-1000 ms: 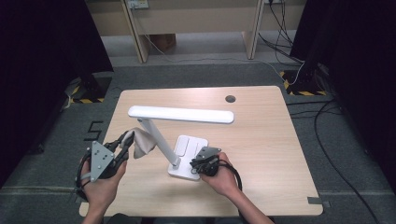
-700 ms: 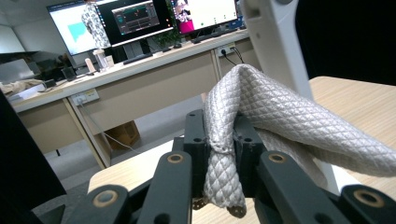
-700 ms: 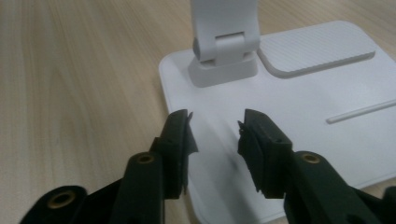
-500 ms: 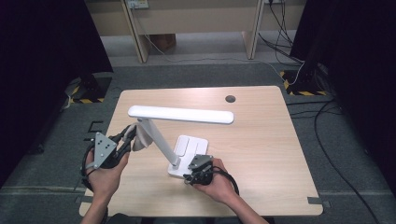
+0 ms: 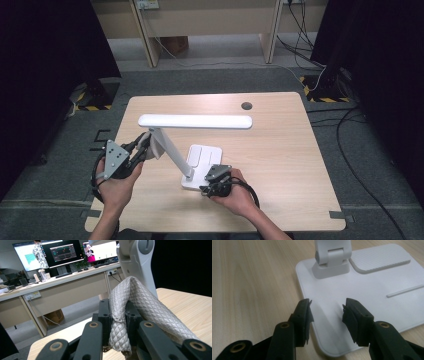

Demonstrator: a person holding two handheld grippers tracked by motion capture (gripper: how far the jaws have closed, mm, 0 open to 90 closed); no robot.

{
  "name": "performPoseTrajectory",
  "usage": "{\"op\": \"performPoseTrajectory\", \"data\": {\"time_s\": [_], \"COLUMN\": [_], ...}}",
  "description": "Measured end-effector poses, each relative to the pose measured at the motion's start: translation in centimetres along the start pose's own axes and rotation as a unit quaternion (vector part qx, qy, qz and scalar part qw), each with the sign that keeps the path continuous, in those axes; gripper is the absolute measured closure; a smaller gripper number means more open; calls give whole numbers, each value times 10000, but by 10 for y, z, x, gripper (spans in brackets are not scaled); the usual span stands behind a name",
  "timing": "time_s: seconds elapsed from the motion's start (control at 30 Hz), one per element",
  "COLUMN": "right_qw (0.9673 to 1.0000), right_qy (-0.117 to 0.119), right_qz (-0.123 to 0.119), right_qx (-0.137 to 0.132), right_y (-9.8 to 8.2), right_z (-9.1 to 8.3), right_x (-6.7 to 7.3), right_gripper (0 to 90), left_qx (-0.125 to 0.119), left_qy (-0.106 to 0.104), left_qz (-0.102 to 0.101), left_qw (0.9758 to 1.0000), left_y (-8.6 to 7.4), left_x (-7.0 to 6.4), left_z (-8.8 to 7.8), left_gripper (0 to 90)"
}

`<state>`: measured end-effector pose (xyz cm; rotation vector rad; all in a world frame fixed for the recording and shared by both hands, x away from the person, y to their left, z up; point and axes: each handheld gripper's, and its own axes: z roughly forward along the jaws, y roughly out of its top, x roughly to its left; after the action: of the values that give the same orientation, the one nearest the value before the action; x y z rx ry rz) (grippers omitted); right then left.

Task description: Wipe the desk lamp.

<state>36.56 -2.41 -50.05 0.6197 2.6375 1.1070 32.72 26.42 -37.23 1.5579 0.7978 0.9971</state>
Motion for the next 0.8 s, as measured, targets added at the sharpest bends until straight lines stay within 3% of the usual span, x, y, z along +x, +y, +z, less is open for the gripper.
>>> {"op": "performPoseTrajectory", "data": {"time_s": [0.4, 0.57, 0.63, 0.8], "right_qw": [9994, 9994, 9989, 9983], "right_qy": [-104, -97, -134, -169], "right_qz": [305, 330, 454, 545], "right_qx": [141, 16, -10, -143], "right_y": [-9, -10, -9, -7], "right_z": [-13, -13, -12, -7], "right_x": [-22, -27, -27, -32], "right_gripper": [584, 587, 593, 652], "left_qx": [-73, -293, -383, -564], "left_qy": [-105, 26, 69, 121], "left_qz": [10, -2, 24, 21], "left_qw": [9999, 9996, 9992, 9983], "left_y": [1, 6, 10, 19], "left_x": [-13, -17, -17, -17], "left_z": [-2, -12, -15, -19], "left_gripper": [791, 792, 792, 791]}}
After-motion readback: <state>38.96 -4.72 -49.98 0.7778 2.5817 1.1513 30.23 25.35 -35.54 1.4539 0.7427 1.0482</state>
